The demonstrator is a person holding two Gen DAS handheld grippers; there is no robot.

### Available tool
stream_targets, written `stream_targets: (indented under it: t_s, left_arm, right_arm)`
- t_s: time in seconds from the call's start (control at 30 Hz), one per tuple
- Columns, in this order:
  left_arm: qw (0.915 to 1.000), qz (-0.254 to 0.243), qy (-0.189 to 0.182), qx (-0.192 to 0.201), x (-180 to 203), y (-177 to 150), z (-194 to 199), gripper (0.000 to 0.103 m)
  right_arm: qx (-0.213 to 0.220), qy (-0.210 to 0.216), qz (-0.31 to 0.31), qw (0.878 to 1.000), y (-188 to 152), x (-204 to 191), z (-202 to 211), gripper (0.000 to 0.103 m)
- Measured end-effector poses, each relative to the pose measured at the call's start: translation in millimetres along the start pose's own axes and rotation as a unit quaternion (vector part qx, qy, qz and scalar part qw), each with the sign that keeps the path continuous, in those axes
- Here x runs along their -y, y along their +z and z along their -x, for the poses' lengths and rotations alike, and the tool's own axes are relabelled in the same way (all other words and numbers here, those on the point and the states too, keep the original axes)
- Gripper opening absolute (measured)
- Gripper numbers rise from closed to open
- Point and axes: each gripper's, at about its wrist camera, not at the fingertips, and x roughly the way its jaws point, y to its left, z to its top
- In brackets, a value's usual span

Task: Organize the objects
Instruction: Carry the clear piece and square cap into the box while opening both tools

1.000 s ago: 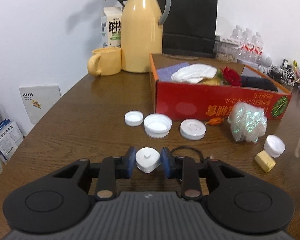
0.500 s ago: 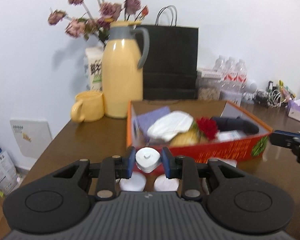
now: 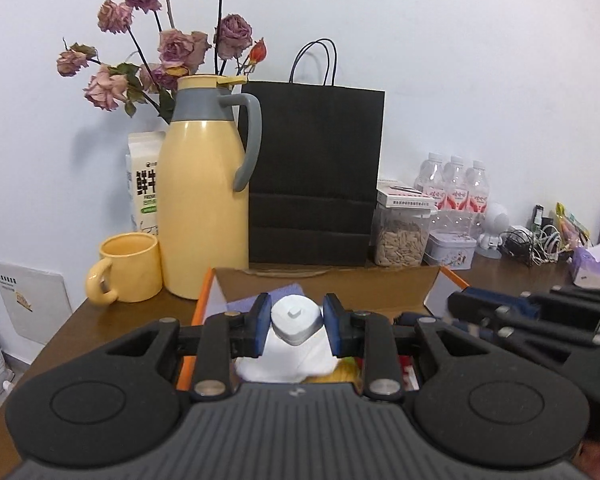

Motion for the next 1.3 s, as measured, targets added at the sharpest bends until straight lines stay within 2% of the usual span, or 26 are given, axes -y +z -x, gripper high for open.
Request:
stream_targets:
  t_s: [0.2,0.33,0.47,0.6,0.63,0.7,0.77,0.83,0.87,0.93,1.0,1.03,1.3]
  left_arm:
    - [0.9998,0.016,0.010,-0.009,2.6,3.1,-41.3,0.029]
    - [0.9995,0.012,0.017,-0.022,2.4,-4.0,-64.6,0.029]
    - [0.9990,0.015,0.020,-0.036,-3.4,-8.7,-76.5,0.029]
    - [0.9991,0.020,0.020,-0.033,-8.0,-9.0,-75.2,0.029]
    - [0.9991,0.020,0.020,-0.032,-8.3,-9.0,-74.4,0.030]
    - [0.9992,0.020,0.022,-0.028,-8.2,-9.6,-72.6,0.042]
    - [0.9993,0.023,0.026,-0.018,-7.8,-9.5,-70.2,0.077]
    - [0.9989,0.022,0.041,-0.004,-6.7,-9.1,-66.7,0.095]
    - [0.9987,0.022,0.047,0.001,-6.5,-8.8,-65.6,0.103]
    - [0.9982,0.026,0.053,0.010,-7.5,-8.3,-64.2,0.103]
    - [0.9979,0.028,0.057,0.007,-8.7,-7.9,-65.4,0.103]
    - [0.9978,0.030,0.059,0.005,-9.6,-7.9,-66.3,0.103]
    - [0.9980,0.027,0.057,0.005,-9.1,-7.7,-64.3,0.103]
  right_arm:
    - [-0.018,-0.003,0.010,1.000,0.2,-1.5,-40.9,0.006]
    - [-0.028,-0.004,-0.006,1.000,-5.9,6.6,-62.5,0.006]
    - [-0.048,-0.004,-0.019,0.999,-13.8,16.0,-76.0,0.006]
    - [-0.052,-0.004,-0.020,0.998,-16.2,18.7,-77.9,0.006]
    - [-0.052,-0.005,-0.019,0.998,-16.4,18.4,-77.6,0.007]
    - [-0.051,-0.008,-0.021,0.998,-16.6,18.6,-76.5,0.008]
    - [-0.050,-0.009,-0.025,0.998,-16.6,20.5,-75.5,0.016]
    - [-0.048,-0.018,-0.032,0.998,-16.5,22.8,-74.4,0.046]
    - [-0.046,-0.021,-0.035,0.998,-16.5,24.0,-73.9,0.053]
    - [-0.043,-0.024,-0.039,0.998,-16.1,25.7,-73.7,0.081]
    - [-0.039,-0.028,-0.042,0.998,-15.7,26.6,-74.0,0.099]
    - [-0.036,-0.028,-0.043,0.998,-15.6,26.8,-73.6,0.102]
    - [-0.036,-0.029,-0.042,0.998,-13.8,27.6,-72.2,0.103]
